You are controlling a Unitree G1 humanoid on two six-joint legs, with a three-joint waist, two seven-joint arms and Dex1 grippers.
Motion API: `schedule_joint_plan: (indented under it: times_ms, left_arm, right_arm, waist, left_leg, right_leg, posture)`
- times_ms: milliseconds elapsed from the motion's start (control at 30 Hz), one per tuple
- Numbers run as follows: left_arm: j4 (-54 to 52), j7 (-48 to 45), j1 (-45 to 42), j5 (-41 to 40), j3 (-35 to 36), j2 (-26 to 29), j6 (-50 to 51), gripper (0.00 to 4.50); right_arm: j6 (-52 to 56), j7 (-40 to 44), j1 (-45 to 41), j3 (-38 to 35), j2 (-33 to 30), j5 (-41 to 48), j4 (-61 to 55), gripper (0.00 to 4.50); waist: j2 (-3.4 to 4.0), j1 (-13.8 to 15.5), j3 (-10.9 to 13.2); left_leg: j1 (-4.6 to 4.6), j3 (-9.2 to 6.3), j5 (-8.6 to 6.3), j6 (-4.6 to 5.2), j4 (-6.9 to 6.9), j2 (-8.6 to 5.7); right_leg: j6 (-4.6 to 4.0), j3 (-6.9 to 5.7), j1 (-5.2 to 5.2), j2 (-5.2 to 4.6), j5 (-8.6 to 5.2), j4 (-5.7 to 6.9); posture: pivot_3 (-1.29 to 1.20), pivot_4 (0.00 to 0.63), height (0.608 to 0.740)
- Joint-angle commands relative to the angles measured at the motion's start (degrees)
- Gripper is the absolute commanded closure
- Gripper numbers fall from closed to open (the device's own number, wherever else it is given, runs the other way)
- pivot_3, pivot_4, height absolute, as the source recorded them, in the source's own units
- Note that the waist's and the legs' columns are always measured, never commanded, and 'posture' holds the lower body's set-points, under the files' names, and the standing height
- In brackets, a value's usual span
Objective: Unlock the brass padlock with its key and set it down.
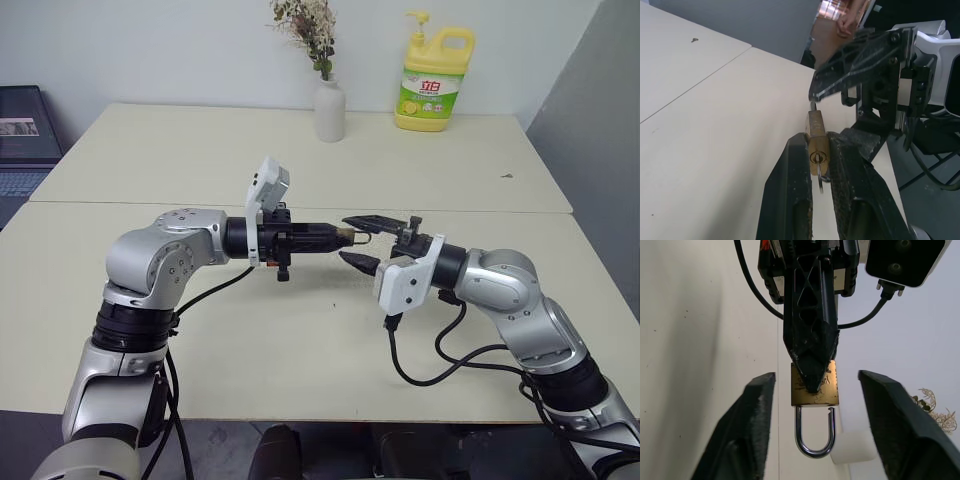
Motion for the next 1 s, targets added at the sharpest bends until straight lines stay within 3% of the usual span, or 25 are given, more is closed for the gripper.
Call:
schedule_joint_plan:
  times_ms: [33,400,533,667,767,1000]
  left_arm:
    - [0.0,-1.8,-1.9,0.3,0.4,0.7,-1.9,4.34]
    - [4.9,-7.4,-4.6,3.2,-0.3,2.0,-6.8,4.34]
    - [5.4,-7.7,-5.0,3.3,-0.3,1.8,-6.9,4.34]
    - [5.6,-7.5,-5.4,3.2,-0.3,1.4,-6.9,4.34]
    - [4.8,-7.2,-5.4,2.8,-0.1,1.3,-6.4,4.34]
    - [2.6,-7.9,-4.7,1.6,0.2,2.2,-4.9,4.34]
  right_arm:
    - [-0.4,-0.5,0.3,-2.1,-1.2,-0.2,-2.7,1.14]
    - [0.6,2.3,5.5,-10.7,-8.3,8.0,-3.7,1.14]
    - [1.4,4.0,6.0,-11.4,-8.1,14.1,-6.1,2.05]
    - [0.6,4.3,5.4,-10.2,-7.3,16.3,-7.2,3.59]
    - [-0.6,4.3,3.5,-9.1,-6.4,17.1,-6.5,4.50]
    - [-2.8,5.6,-0.4,-7.1,-5.4,17.2,-2.7,4.50]
  waist:
    - [0.00,0.0,0.0]
    - [0.00,0.0,0.0]
    - [0.00,-0.1,0.0]
    - [0.00,0.0,0.0]
    - [0.00,0.0,0.0]
    - [0.00,0.0,0.0]
  left_leg:
    - [0.00,0.00,0.00,0.00,0.00,0.00]
    - [0.01,0.01,0.00,0.00,0.00,-0.02]
    - [0.01,0.00,0.00,0.01,-0.01,-0.02]
    - [0.00,-0.01,-0.01,0.01,0.00,-0.02]
    - [0.01,-0.01,0.00,0.01,0.00,-0.02]
    - [0.00,-0.02,0.00,0.01,0.00,-0.02]
  right_leg:
    - [0.00,0.00,0.00,0.00,0.00,0.00]
    - [0.00,0.01,0.02,0.00,0.00,-0.02]
    - [0.00,0.01,0.01,0.00,0.00,-0.01]
    - [0.01,0.01,0.02,0.00,0.00,-0.02]
    - [0.01,0.01,0.03,0.00,0.00,-0.02]
    - [0.01,0.00,0.03,0.00,0.00,-0.02]
  posture:
    - [0.00,0.150,0.740]
    - [0.00,0.150,0.740]
    - [0.00,0.150,0.740]
    - [0.00,0.150,0.740]
    - [0.00,0.150,0.740]
    - [0.00,0.150,0.740]
